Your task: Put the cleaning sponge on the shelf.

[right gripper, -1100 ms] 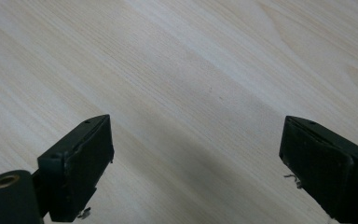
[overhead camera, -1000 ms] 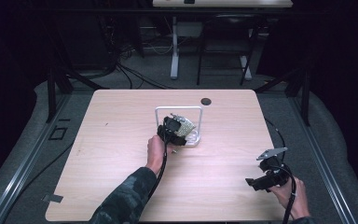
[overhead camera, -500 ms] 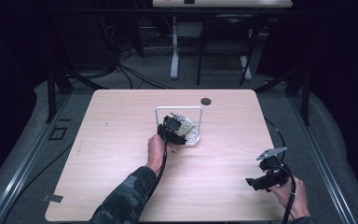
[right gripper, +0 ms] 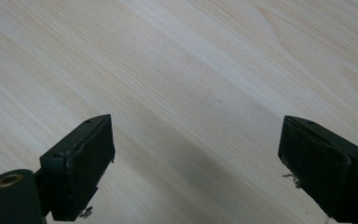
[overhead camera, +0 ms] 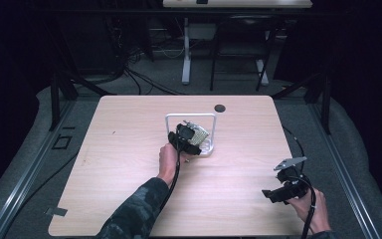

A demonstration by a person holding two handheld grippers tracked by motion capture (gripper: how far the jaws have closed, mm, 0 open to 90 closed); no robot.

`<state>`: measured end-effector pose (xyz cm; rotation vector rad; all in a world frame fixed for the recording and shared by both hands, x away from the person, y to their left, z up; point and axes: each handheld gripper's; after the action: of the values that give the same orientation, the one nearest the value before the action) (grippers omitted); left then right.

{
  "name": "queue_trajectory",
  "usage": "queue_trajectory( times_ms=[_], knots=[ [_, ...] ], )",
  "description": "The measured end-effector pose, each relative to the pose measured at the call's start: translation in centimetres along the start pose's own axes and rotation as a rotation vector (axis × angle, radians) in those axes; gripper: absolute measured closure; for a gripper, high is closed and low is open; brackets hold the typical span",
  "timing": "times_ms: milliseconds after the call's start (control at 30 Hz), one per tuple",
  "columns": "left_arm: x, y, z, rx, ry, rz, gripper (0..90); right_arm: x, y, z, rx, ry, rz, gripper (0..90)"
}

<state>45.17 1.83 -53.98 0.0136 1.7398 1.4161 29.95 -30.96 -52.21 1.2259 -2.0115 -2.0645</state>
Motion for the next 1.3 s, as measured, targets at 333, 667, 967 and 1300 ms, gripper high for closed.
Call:
queue_trajectory(
  times_ms=[333, 667, 967, 1300],
  knots=[
    [-0.1, 0.2, -0.5, -0.011, -0.021, -0.021, 14.1, 0.0, 0.3, 0.1, 0.001, 0.009, -0.008, 9.9],
    [-0.2, 1.2, -0.9, -0.006, -0.046, -0.057, 11.8, -0.1, 0.2, 0.1, 0.003, 0.017, -0.009, 9.8],
    [-0.3, 3.1, -1.7, 0.036, -0.085, -0.083, 11.1, -0.1, 0.4, 0.2, 0.003, 0.015, -0.009, 9.8],
    [0.0, 5.8, -2.1, 0.102, -0.164, -0.044, 8.8, -0.1, 0.6, 0.2, 0.018, 0.016, -0.031, 10.0]
  ],
)
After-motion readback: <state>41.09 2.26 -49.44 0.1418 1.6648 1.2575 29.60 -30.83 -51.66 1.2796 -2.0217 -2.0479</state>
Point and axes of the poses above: each handheld gripper's, and its own axes: y roughly backward along the jaws, x roughly out of its underside, z roughly to its left, and after that the axes turned 8 degrees about x, right-handed
